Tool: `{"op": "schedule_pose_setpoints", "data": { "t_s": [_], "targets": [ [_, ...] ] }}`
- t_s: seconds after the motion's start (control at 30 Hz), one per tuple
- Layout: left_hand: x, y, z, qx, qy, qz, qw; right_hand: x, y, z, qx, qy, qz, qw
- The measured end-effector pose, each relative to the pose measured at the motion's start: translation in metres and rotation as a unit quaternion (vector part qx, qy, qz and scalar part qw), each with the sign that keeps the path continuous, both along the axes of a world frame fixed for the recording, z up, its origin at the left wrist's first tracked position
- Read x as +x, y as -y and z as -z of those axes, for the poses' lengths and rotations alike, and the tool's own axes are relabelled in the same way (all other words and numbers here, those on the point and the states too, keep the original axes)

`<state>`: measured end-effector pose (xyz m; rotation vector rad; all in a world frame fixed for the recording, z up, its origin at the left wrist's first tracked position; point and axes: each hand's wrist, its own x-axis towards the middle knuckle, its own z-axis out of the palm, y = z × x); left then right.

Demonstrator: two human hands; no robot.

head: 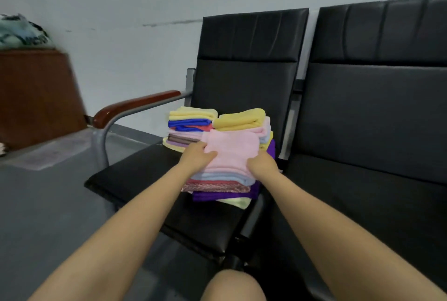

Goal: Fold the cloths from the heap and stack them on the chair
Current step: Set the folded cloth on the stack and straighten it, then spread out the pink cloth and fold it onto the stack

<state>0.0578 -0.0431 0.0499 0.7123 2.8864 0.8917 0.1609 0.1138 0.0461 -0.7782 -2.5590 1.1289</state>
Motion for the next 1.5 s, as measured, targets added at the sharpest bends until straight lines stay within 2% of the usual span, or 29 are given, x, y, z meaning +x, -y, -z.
{"op": "schedule_pose_setpoints", "data": {
  "t_s": [0.13,0.23,0.4,0.57,0.7,0.87,1.03,1.13,1.23,1.33,1.43,1.5],
  "targets": [
    [0.004,-0.008,-0.020,-0.056,-0.155,-0.056,0.985,0.026,-0.020,-0.011,-0.054,-0.077,0.007,0.996],
    [0.029,-0.033,-0.042,0.033,-0.189,0.007,0.981,0.061,-0.041,-0.020,-0.128,-0.109,0.022,0.986],
    [0.142,-0.117,-0.040,0.159,-0.038,0.171,0.972,0.162,-0.095,-0.029,-0.181,-0.150,0.086,0.968],
    [0.257,-0.203,-0.007,0.170,0.128,0.260,0.942,0.285,-0.162,-0.015,-0.156,-0.160,0.214,0.951],
    [0.344,-0.270,0.022,0.163,0.242,0.304,0.907,0.391,-0.215,0.020,-0.119,-0.140,0.317,0.931],
    [0.429,-0.350,0.050,0.156,0.303,0.332,0.880,0.522,-0.268,0.055,-0.042,-0.118,0.437,0.891],
    [0.505,-0.418,0.062,0.104,0.253,0.418,0.866,0.615,-0.319,0.058,0.028,-0.096,0.575,0.812],
    [0.536,-0.454,0.067,0.081,0.205,0.444,0.868,0.640,-0.361,0.060,0.000,-0.067,0.619,0.783],
    [0.556,-0.477,0.081,0.046,0.153,0.462,0.873,0.642,-0.400,0.067,-0.029,-0.036,0.624,0.780],
    [0.563,-0.484,0.094,0.040,0.078,0.431,0.898,0.629,-0.424,0.070,-0.030,-0.006,0.624,0.781],
    [0.565,-0.488,0.095,0.060,0.077,0.399,0.912,0.619,-0.434,0.070,-0.128,-0.050,0.578,0.804],
    [0.565,-0.487,0.097,0.067,0.090,0.395,0.912,0.623,-0.435,0.076,-0.118,-0.099,0.582,0.799]
  ]
}}
